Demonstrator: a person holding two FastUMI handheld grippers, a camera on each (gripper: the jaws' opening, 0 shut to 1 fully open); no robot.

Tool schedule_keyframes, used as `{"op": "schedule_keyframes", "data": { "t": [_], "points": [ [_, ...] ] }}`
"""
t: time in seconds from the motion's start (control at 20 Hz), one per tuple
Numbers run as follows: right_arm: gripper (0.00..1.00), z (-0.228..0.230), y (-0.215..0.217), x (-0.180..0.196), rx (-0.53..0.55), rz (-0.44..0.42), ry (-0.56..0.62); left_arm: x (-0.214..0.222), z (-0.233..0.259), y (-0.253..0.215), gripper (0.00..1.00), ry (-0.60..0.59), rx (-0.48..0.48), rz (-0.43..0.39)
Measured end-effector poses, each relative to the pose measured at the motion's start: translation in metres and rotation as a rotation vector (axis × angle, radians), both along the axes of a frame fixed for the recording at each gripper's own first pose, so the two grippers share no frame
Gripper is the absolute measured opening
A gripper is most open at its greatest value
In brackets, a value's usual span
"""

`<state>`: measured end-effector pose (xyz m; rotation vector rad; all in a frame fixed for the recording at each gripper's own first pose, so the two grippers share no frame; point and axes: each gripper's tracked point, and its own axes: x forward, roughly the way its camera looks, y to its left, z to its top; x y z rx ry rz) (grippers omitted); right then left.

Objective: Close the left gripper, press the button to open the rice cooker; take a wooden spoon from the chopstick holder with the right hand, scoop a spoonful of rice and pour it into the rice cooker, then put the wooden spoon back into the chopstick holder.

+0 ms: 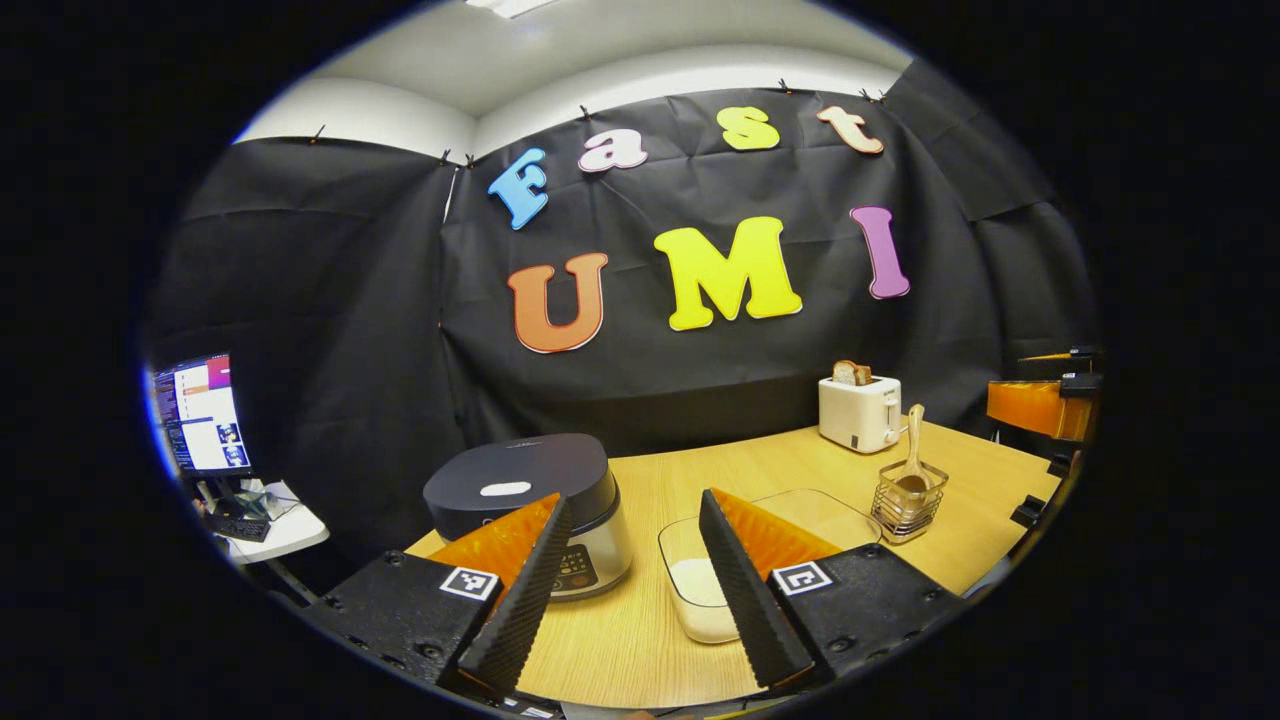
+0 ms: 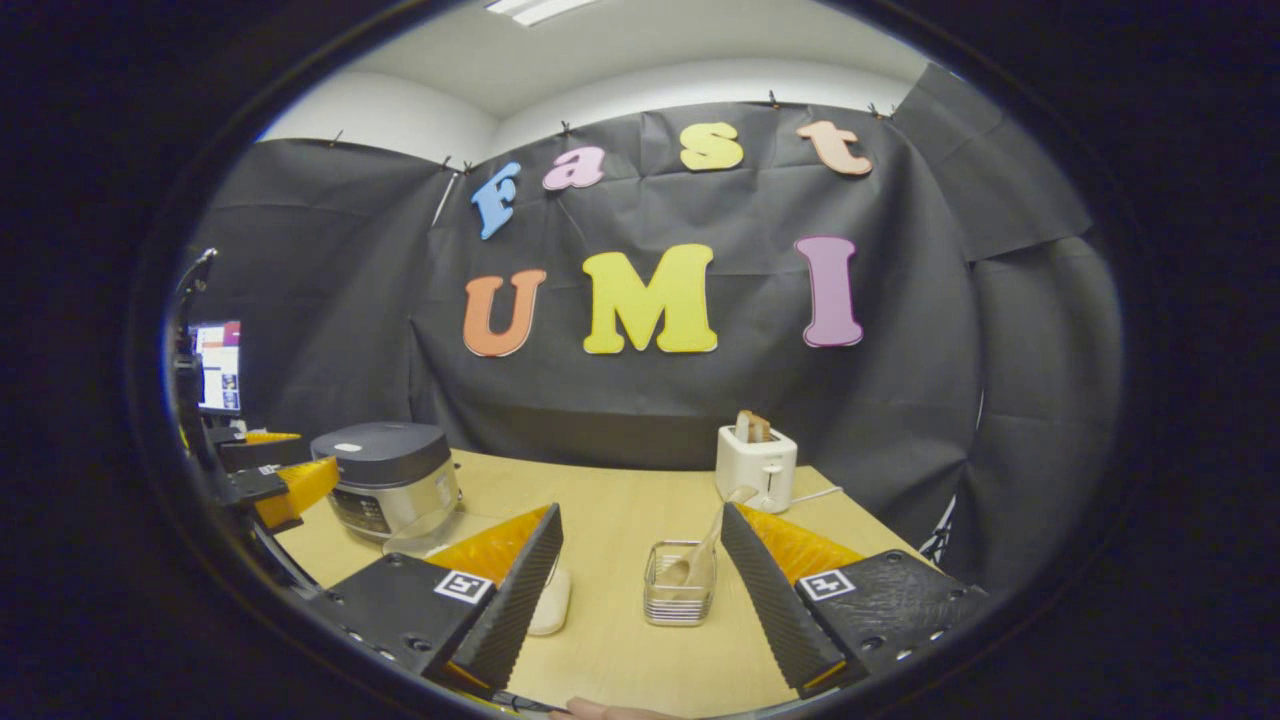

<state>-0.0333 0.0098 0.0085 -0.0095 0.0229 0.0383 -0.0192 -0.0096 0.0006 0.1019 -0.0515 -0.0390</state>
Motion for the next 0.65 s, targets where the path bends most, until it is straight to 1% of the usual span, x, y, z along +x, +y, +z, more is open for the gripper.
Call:
{"op": "schedule_keyframes", "data": {
  "t": [0.05, 0.1, 0.15, 0.2, 0.25, 0.35, 0.4, 0.45, 0.5, 0.6, 0.65],
  "points": [
    [0.95, 0.001, 0.0, -0.001, -0.002, 0.0, -0.003, 0.0, -0.001, 0.003, 0.84, -0.001, -0.001, 0.002],
    [0.92, 0.002, -0.001, -0.002, -0.003, -0.004, -0.009, 0.0, -0.003, 0.006, 0.8, 0.004, -0.007, 0.011],
    [0.95, 0.003, -0.003, -0.001, -0.004, -0.005, -0.014, 0.001, -0.001, 0.01, 0.8, 0.005, -0.018, 0.025],
    [0.95, 0.003, -0.003, -0.002, -0.004, -0.005, -0.011, 0.002, -0.001, 0.012, 0.84, 0.007, -0.026, 0.03],
    [0.92, 0.001, -0.003, 0.0, -0.001, -0.001, -0.005, 0.003, -0.002, 0.013, 0.84, 0.005, -0.033, 0.034],
    [0.92, -0.001, -0.003, 0.003, 0.003, 0.005, 0.005, 0.004, -0.001, 0.013, 0.84, -0.002, -0.043, 0.03],
    [0.95, -0.002, -0.005, 0.005, 0.006, 0.005, 0.01, 0.004, 0.0, 0.013, 0.84, -0.008, -0.048, 0.03],
    [0.95, -0.003, -0.008, 0.008, 0.012, 0.003, 0.017, 0.004, 0.0, 0.013, 0.84, -0.011, -0.053, 0.033],
    [0.92, -0.005, -0.01, 0.01, 0.018, 0.001, 0.024, 0.005, 0.0, 0.012, 0.84, -0.01, -0.054, 0.032],
    [0.92, -0.006, -0.013, 0.012, 0.023, -0.007, 0.035, 0.005, -0.002, 0.008, 0.84, -0.007, -0.048, 0.022],
    [0.95, -0.007, -0.014, 0.012, 0.026, -0.007, 0.038, 0.005, -0.002, 0.007, 0.84, -0.007, -0.045, 0.021]
  ]
}}
